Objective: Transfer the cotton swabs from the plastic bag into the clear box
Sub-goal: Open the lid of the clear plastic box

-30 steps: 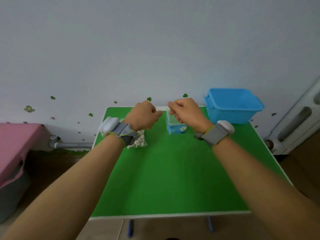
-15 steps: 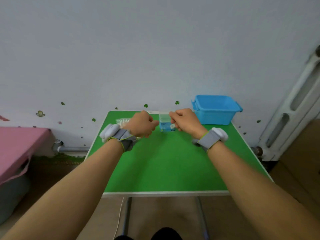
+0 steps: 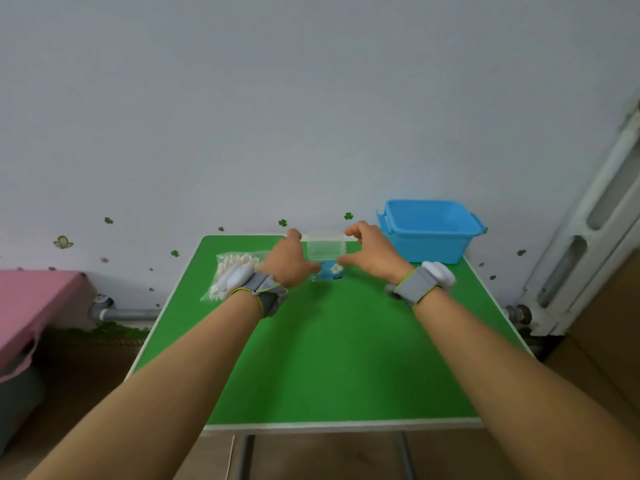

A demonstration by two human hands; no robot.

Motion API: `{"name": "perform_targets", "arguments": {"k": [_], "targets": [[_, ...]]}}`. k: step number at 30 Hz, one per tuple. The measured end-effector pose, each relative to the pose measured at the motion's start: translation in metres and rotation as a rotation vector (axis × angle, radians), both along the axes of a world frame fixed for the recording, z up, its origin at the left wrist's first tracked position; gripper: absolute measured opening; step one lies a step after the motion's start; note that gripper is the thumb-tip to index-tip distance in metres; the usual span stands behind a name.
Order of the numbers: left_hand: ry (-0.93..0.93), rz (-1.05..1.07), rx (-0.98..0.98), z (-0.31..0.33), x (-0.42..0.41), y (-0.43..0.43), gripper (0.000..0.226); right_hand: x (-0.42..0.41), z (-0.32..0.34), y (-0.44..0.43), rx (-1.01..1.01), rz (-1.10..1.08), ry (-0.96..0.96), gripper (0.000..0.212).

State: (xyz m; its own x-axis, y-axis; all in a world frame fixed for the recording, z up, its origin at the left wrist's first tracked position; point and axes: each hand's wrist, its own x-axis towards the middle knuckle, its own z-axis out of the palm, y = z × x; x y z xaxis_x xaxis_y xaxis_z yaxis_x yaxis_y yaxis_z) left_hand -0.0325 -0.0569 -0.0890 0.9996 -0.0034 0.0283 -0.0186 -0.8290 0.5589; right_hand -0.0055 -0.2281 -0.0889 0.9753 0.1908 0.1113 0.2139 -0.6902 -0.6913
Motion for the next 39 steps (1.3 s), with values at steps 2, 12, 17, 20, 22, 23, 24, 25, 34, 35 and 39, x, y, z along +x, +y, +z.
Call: {"name": "perform_targets", "arguments": {"k": [2,12,17,20,22,23,24,25,34,35,39], "targets": [[-0.007,-0.011,-0.005,-0.004,0.007,-0.002,0.083,0.006,-0.002,0.002,-0.013,0.022,0.017,0.071],[-0.077,-0.110,-0.120,-0.018,0.024,-0.005,0.086,0.016,-0.015,0.008,0.007,0.106,0.029,0.092],[-0.089,-0.136,-0.136,-0.023,0.008,-0.003,0.082,-0.002,-0.017,0.008,-0.010,0.093,-0.005,0.086],[-0.112,-0.149,-0.128,-0.025,-0.006,0.001,0.082,-0.017,-0.017,0.010,-0.038,0.105,-0.025,0.084],[-0.118,-0.162,-0.136,-0.026,-0.014,0.001,0.083,-0.026,-0.016,0.011,-0.065,0.113,-0.043,0.083],[-0.117,-0.161,-0.139,-0.026,-0.019,0.002,0.085,-0.032,-0.016,0.011,-0.076,0.115,-0.050,0.083],[-0.117,-0.159,-0.144,-0.027,-0.024,0.003,0.088,-0.037,-0.016,0.012,-0.087,0.119,-0.058,0.084],[-0.113,-0.158,-0.152,-0.027,-0.031,0.004,0.092,-0.044,-0.016,0.013,-0.097,0.126,-0.066,0.084],[0.005,-0.179,-0.262,-0.041,-0.064,0.014,0.093,-0.076,-0.022,0.017,-0.137,0.176,-0.073,0.079],[0.008,-0.177,-0.268,-0.042,-0.065,0.015,0.088,-0.077,-0.022,0.017,-0.146,0.180,-0.081,0.080],[-0.005,-0.181,-0.241,-0.043,-0.066,0.016,0.078,-0.077,-0.018,0.015,-0.228,0.206,-0.139,0.081]]}}
